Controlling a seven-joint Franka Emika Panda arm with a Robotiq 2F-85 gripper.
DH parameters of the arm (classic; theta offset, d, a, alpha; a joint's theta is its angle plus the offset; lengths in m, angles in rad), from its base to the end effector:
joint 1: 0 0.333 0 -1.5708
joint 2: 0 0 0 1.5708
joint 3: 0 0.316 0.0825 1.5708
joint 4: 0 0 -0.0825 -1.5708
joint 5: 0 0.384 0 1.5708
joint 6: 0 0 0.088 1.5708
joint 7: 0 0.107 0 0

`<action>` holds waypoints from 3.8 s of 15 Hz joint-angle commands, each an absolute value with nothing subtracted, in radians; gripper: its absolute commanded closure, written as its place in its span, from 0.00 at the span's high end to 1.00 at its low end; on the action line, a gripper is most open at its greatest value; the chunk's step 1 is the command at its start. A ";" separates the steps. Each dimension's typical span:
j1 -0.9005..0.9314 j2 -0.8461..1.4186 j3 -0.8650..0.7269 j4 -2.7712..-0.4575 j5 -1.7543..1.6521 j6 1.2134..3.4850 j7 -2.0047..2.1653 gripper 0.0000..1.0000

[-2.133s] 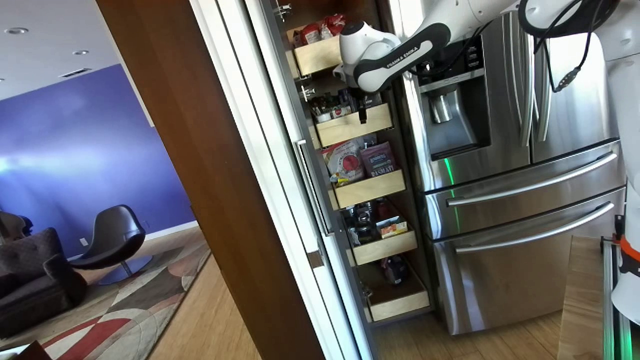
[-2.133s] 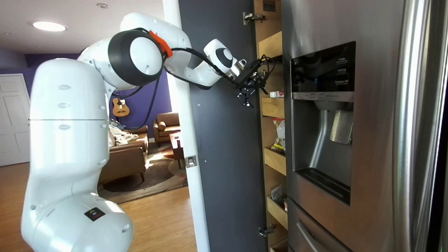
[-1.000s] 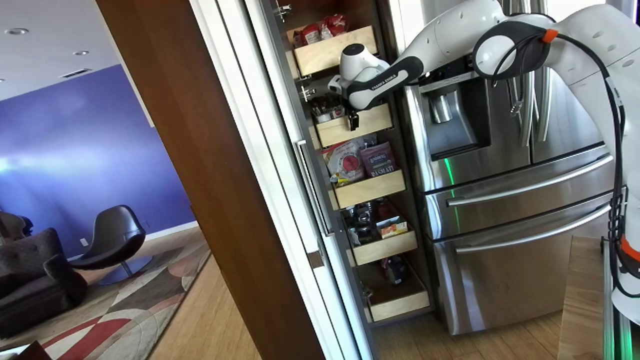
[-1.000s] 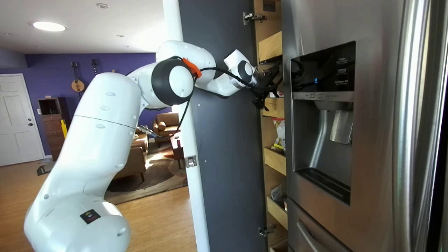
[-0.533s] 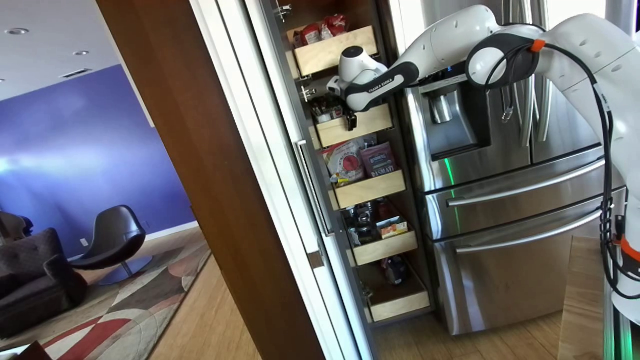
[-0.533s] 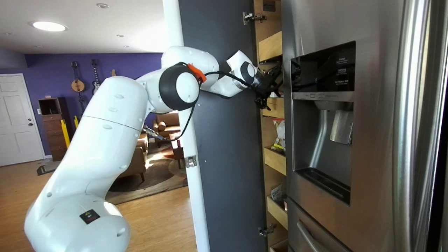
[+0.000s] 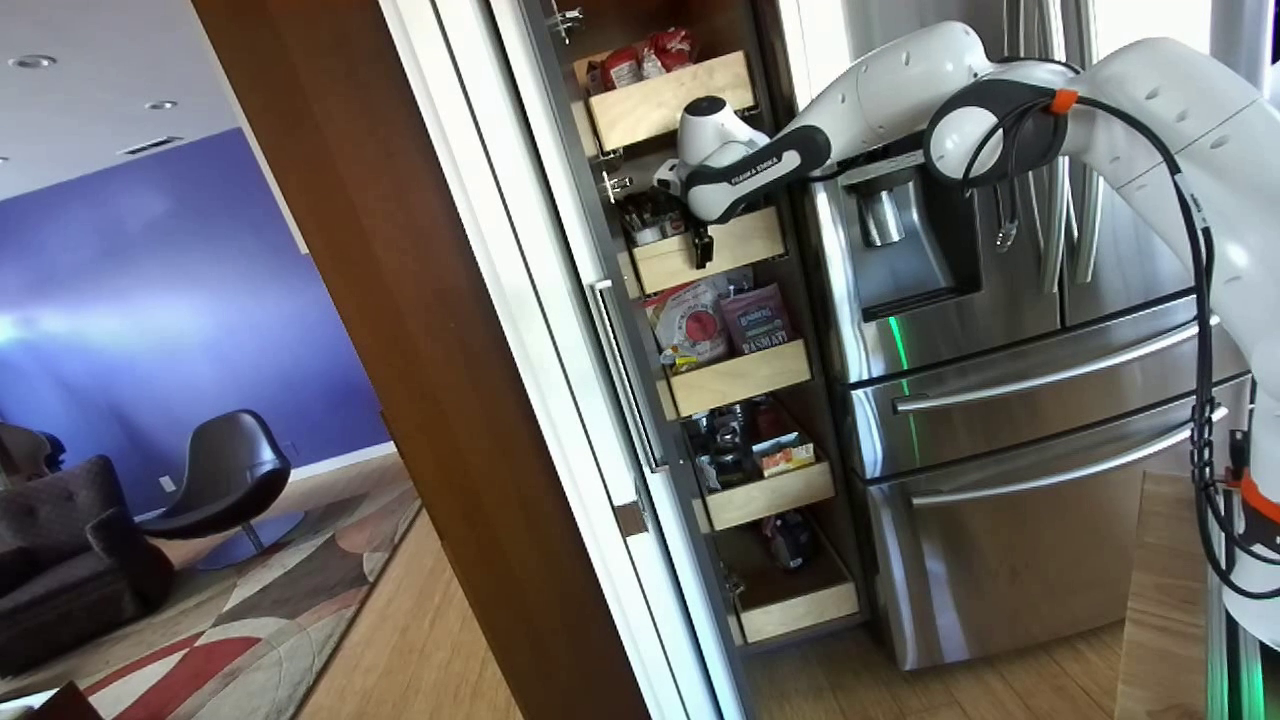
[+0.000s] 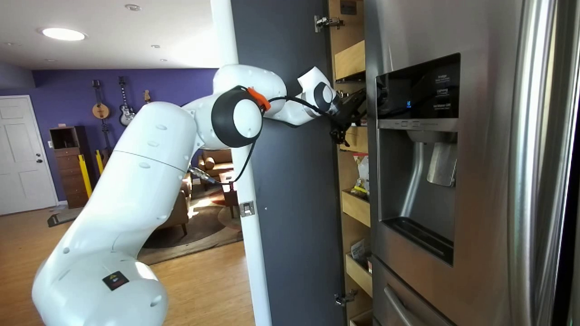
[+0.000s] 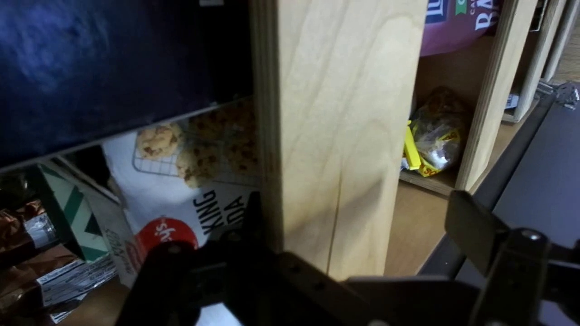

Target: Open the second drawer from the top and push it backwards.

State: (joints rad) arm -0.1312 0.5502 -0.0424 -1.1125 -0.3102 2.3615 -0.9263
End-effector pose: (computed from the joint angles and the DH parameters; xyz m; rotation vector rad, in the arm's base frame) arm 0.7513 -0.1253 0.5818 2.2121 1.0810 0.5576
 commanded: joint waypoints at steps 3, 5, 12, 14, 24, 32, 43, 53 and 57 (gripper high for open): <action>-0.132 0.485 -0.001 -1.104 -0.235 2.109 -0.967 1.00; -0.130 0.465 0.009 -1.106 -0.219 2.052 -0.980 1.00; -0.137 0.425 0.046 -1.142 -0.142 1.966 -1.011 1.00; -0.137 0.400 0.055 -1.177 -0.123 1.981 -1.011 1.00; -0.143 0.206 0.126 -1.421 0.012 1.928 -1.019 1.00; -0.079 0.124 0.115 -1.434 0.068 1.498 -0.874 1.00; -0.026 -0.054 0.127 -1.419 0.072 1.282 -0.393 1.00; -0.045 -0.211 0.102 -1.410 0.072 1.356 -0.278 1.00; -0.069 -0.282 0.064 -1.447 0.076 1.396 -0.267 1.00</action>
